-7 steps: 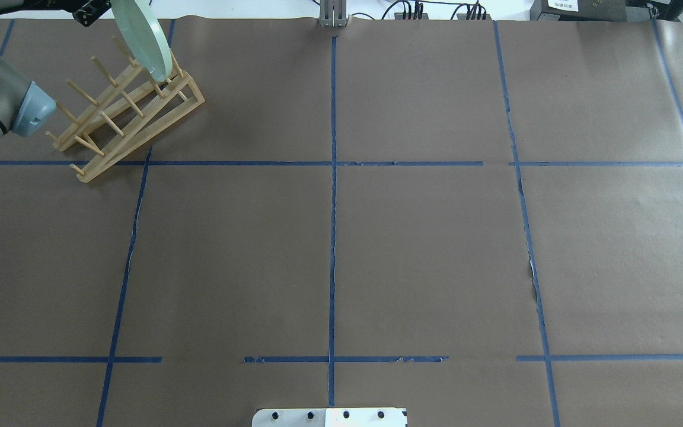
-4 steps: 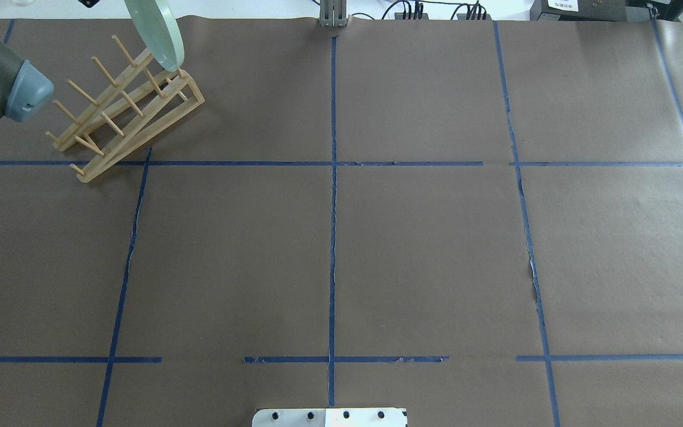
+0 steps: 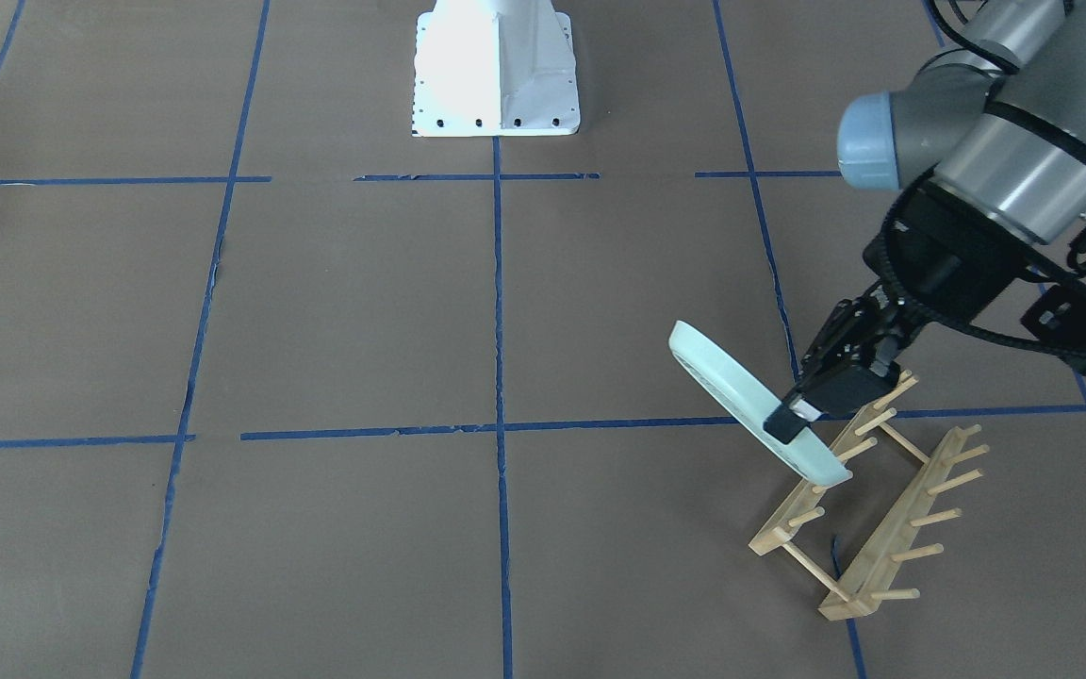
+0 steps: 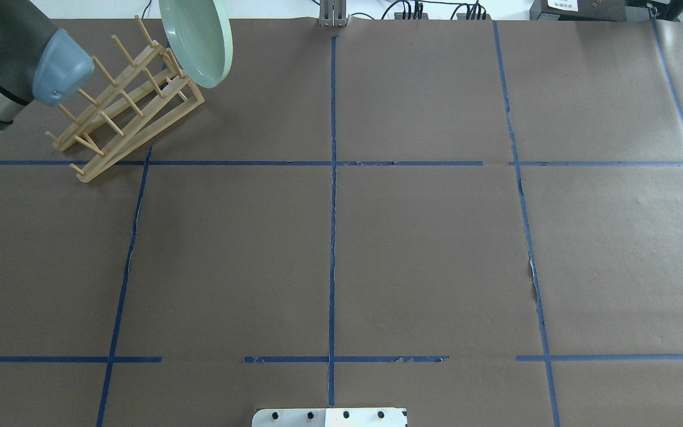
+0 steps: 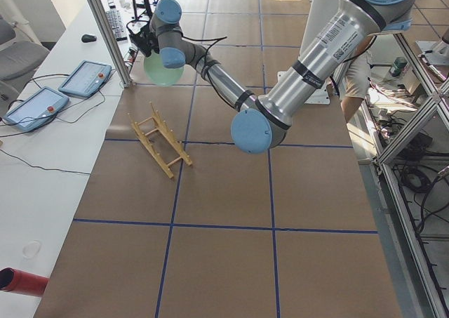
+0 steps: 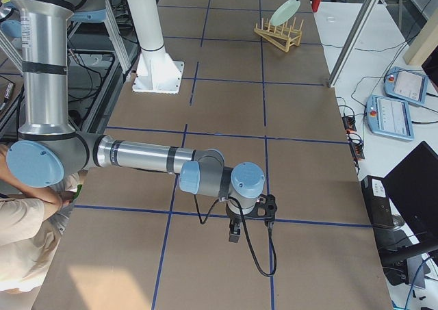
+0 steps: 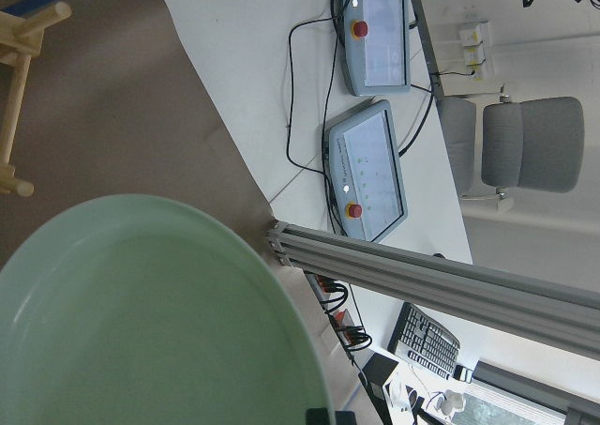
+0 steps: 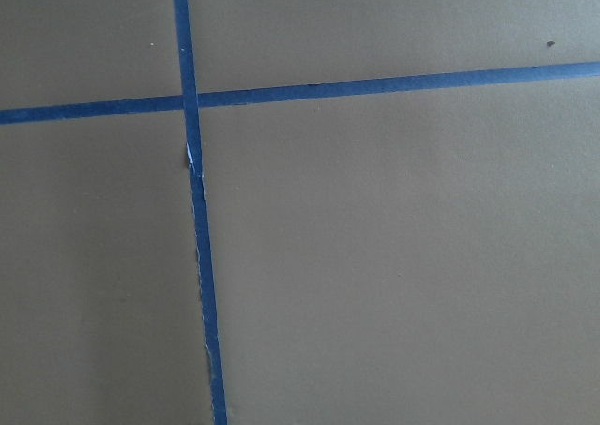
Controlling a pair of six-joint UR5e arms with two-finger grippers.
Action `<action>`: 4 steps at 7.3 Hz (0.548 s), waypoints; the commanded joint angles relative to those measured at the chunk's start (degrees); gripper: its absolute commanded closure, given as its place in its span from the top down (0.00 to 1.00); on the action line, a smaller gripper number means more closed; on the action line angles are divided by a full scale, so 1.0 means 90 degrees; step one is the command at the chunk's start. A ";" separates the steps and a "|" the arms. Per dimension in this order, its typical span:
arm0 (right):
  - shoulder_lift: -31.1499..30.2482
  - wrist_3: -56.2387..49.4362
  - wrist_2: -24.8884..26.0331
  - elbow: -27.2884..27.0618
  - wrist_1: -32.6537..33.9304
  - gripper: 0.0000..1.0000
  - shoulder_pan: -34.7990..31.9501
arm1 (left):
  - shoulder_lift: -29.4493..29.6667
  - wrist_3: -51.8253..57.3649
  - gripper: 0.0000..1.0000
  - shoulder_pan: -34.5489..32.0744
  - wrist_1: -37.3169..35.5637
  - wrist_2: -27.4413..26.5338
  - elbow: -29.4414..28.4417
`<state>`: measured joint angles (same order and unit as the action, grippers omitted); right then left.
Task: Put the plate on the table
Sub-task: 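Carry the plate toward the robot and lower it flat onto the table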
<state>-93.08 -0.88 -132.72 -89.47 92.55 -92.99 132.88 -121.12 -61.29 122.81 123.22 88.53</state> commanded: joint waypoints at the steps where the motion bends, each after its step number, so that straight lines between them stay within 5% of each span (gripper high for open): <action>1: 0.0000 0.0000 0.0000 0.0000 0.0000 1.00 0.0000 | 0.0770 0.1333 0.00 0.1101 -0.2734 -0.0590 0.0065; 4: 0.0000 0.0000 0.0000 0.0000 0.0000 1.00 0.0000 | 0.1327 0.2634 0.00 0.2830 -0.5648 -0.1812 -0.0623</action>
<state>-93.07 -0.88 -132.72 -89.47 92.55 -92.99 142.28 -102.32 -42.49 82.83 111.17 86.91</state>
